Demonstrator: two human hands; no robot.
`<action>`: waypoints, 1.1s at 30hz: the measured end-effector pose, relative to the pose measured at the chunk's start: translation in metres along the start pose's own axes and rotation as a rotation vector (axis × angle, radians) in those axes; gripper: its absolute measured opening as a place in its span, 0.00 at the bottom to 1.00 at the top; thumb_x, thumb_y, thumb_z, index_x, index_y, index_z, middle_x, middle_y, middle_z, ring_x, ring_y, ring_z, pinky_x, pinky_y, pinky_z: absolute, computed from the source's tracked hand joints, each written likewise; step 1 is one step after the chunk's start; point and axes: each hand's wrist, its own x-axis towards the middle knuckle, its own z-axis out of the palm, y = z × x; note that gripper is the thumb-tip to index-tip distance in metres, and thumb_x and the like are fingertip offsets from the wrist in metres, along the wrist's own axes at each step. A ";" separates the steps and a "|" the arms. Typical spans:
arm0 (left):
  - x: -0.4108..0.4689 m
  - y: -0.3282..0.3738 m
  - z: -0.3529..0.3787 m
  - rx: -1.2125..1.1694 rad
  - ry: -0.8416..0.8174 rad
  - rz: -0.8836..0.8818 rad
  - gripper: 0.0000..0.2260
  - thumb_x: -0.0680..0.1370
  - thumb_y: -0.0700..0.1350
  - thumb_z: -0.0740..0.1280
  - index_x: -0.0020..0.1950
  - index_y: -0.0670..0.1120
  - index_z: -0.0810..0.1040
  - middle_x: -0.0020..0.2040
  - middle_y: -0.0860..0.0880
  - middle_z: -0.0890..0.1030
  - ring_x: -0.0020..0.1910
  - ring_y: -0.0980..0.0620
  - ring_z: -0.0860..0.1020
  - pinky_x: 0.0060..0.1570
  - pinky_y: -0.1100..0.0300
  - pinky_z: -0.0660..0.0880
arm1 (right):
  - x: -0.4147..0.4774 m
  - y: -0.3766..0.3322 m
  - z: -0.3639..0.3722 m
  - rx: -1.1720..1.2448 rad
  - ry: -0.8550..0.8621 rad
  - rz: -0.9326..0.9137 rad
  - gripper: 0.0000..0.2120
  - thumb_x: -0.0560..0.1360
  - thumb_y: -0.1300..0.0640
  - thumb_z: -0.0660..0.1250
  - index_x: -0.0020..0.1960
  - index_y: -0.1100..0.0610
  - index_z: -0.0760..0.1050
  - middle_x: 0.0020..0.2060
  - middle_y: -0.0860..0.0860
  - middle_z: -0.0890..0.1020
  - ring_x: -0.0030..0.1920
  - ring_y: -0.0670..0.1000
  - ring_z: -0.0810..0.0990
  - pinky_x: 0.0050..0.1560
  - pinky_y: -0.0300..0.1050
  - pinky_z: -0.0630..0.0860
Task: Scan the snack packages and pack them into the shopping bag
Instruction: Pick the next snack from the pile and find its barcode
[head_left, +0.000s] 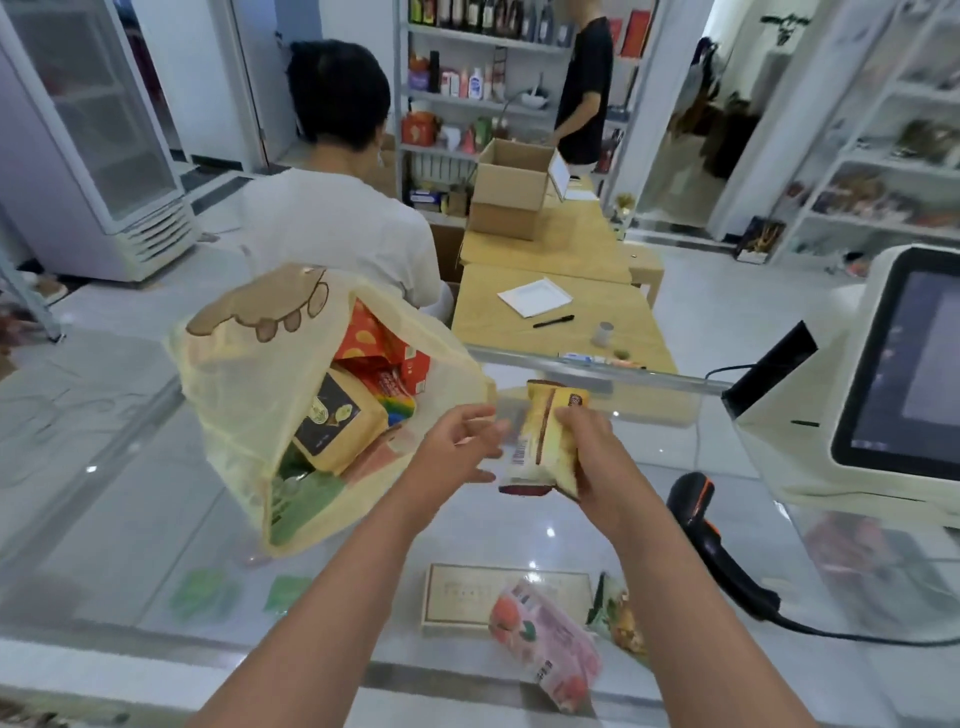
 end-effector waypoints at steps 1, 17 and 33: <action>0.000 0.004 -0.001 -0.049 -0.099 -0.097 0.10 0.76 0.53 0.67 0.54 0.50 0.77 0.49 0.48 0.82 0.44 0.52 0.81 0.39 0.60 0.79 | -0.002 -0.003 0.002 -0.045 -0.042 0.010 0.13 0.80 0.52 0.59 0.63 0.56 0.68 0.49 0.56 0.80 0.45 0.53 0.81 0.43 0.48 0.77; 0.010 0.006 0.051 -0.517 -0.156 -0.325 0.12 0.74 0.46 0.73 0.54 0.45 0.79 0.47 0.45 0.84 0.45 0.49 0.83 0.44 0.55 0.81 | -0.020 -0.011 -0.035 -0.245 -0.005 -0.125 0.20 0.72 0.61 0.73 0.62 0.58 0.75 0.52 0.61 0.82 0.45 0.53 0.83 0.45 0.44 0.79; 0.032 -0.002 0.105 -0.467 -0.244 -0.380 0.15 0.74 0.50 0.72 0.58 0.49 0.80 0.54 0.46 0.83 0.56 0.48 0.80 0.50 0.54 0.78 | -0.012 -0.017 -0.088 0.055 0.160 -0.191 0.14 0.74 0.68 0.69 0.59 0.65 0.76 0.50 0.62 0.83 0.48 0.55 0.85 0.46 0.41 0.81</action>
